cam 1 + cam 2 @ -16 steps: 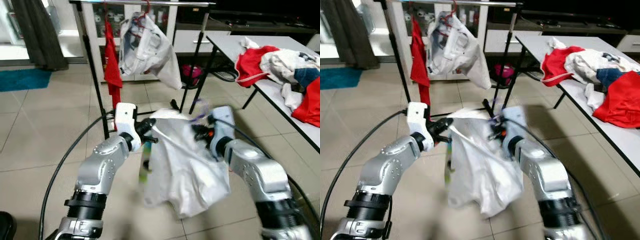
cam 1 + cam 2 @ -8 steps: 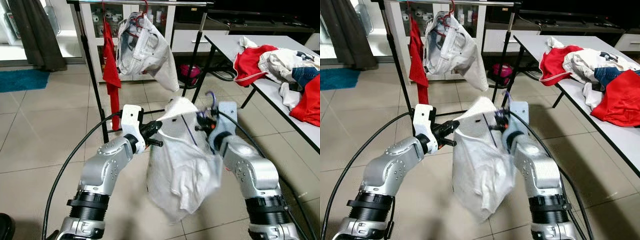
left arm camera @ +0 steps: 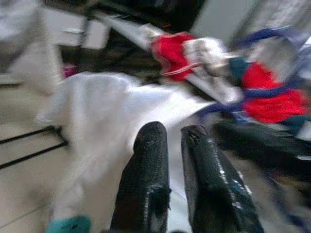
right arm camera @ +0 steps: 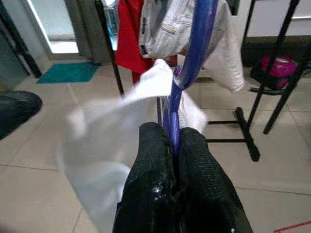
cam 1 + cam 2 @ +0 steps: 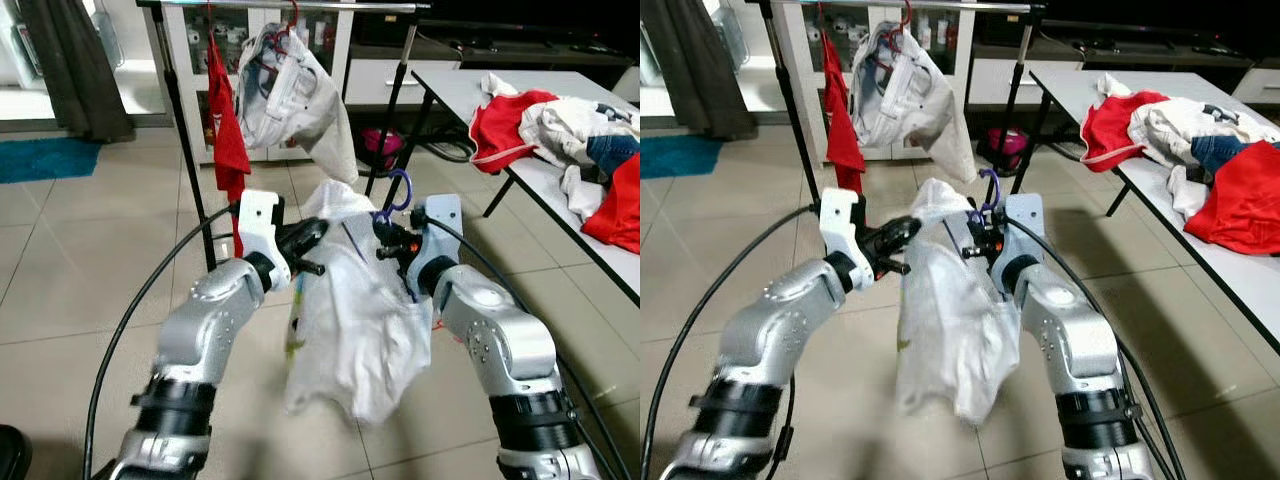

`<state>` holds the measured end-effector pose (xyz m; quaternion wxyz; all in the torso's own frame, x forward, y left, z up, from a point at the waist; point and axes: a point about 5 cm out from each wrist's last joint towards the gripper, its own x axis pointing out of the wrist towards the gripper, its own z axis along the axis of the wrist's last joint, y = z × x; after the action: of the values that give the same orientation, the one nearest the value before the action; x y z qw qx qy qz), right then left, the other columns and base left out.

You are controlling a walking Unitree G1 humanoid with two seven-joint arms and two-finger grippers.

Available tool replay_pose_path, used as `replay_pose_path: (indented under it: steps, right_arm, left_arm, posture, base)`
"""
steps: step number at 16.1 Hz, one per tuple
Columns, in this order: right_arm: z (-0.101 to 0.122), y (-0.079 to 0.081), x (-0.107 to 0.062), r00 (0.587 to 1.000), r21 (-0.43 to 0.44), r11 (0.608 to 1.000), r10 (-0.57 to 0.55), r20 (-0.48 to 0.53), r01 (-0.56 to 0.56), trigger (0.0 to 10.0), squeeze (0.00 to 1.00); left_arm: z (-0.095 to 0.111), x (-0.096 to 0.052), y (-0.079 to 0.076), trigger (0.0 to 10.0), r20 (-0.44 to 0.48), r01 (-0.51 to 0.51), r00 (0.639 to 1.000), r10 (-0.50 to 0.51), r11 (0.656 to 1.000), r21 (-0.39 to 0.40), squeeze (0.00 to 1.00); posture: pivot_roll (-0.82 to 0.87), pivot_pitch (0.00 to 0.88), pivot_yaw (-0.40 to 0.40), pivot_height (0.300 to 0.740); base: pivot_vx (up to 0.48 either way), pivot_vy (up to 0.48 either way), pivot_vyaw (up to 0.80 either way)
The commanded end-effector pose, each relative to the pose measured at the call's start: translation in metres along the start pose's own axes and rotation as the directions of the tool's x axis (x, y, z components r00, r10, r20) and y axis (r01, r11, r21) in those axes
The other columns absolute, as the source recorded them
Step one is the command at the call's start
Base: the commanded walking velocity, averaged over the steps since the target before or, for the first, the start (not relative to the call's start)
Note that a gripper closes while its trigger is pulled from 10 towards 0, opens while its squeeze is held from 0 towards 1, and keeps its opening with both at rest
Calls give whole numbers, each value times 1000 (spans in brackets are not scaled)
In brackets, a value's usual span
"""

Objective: Hang hanger

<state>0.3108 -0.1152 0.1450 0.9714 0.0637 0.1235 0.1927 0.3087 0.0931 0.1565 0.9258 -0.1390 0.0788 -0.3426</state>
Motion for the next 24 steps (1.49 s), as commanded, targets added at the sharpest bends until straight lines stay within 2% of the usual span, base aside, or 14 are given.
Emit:
replay_pose_path:
  steps: [1,2,3,4,6,7,8,10,13,14,15,16,19,24]
  right_arm:
    - [6,0,-3,999,-17,1000,15,37,-14,10000,0]
    - [5,1,-2,999,-25,999,26,32,-25,10000,0]
    - [5,2,-1,999,-43,998,44,27,-43,10000,0]
    - [5,3,-2,997,-69,995,75,20,-73,10000,0]
    - [6,2,-4,990,-126,982,141,13,-139,10000,0]
    - [8,0,-7,982,-146,972,187,13,-183,10000,0]
    - [11,-1,-11,969,-166,956,247,12,-242,10000,0]
    - [14,-2,-19,941,-180,926,338,-8,-333,10000,0]
    - [22,0,-35,857,-208,834,513,-46,-511,10000,0]
    - [25,0,-38,824,-224,796,563,-63,-562,10000,0]
    - [26,1,-40,809,-230,779,584,-72,-583,10000,0]
    - [28,3,-42,779,-234,748,621,-86,-621,10000,0]
    - [29,9,-52,698,-231,662,704,-135,-713,10000,0]
    - [30,12,-60,637,-211,605,756,-152,-768,10000,0]
  left_arm:
    - [-6,-5,-15,10000,-78,136,988,-133,990,34,1000]
    - [-11,-9,-17,10000,-148,181,975,-168,980,80,1000]
    - [-15,-13,-12,10000,-213,166,968,-132,974,155,1000]
    - [-11,-16,0,10000,-212,102,976,-55,970,219,1000]
    - [13,-28,27,10000,-128,-30,989,74,948,316,1000]
    - [32,-42,42,10000,-78,-79,990,115,926,369,1000]
    - [49,-58,55,10000,-59,-88,990,125,901,426,1000]
    - [61,-80,72,10000,-87,-77,987,138,863,499,1000]
    - [61,-118,104,10000,-187,-42,964,188,804,593,1000]
    - [53,-131,115,10000,-243,-4,953,180,810,586,961]
    - [49,-136,119,10000,-263,13,949,172,815,579,961]
    - [43,-140,119,10000,-320,80,938,131,817,571,0]
    - [36,-133,116,10000,-341,179,940,5,844,506,0]
    - [33,-133,121,10000,-352,191,936,5,833,520,0]
  posture:
    - [-119,0,-66,740]
    - [-115,0,-69,740]
    - [-112,0,-70,740]
    - [-107,0,-70,740]
    - [-97,0,-70,740]
    - [-93,0,-69,740]
    - [-93,0,-68,740]
    - [-90,0,-69,740]
    - [-64,0,-93,740]
    - [-60,0,-96,740]
    - [-61,0,-96,740]
    - [-64,0,-94,740]
    - [-85,0,-76,740]
    - [-88,0,-75,740]
  base:
    - [0,0,0]
    - [0,0,0]
    - [0,0,0]
    - [0,0,0]
    - [0,0,0]
    - [0,0,0]
    - [0,0,0]
    - [0,0,0]
    - [0,0,0]
    - [0,0,0]
    - [0,0,0]
    - [0,0,0]
    - [0,0,0]
    - [0,0,0]
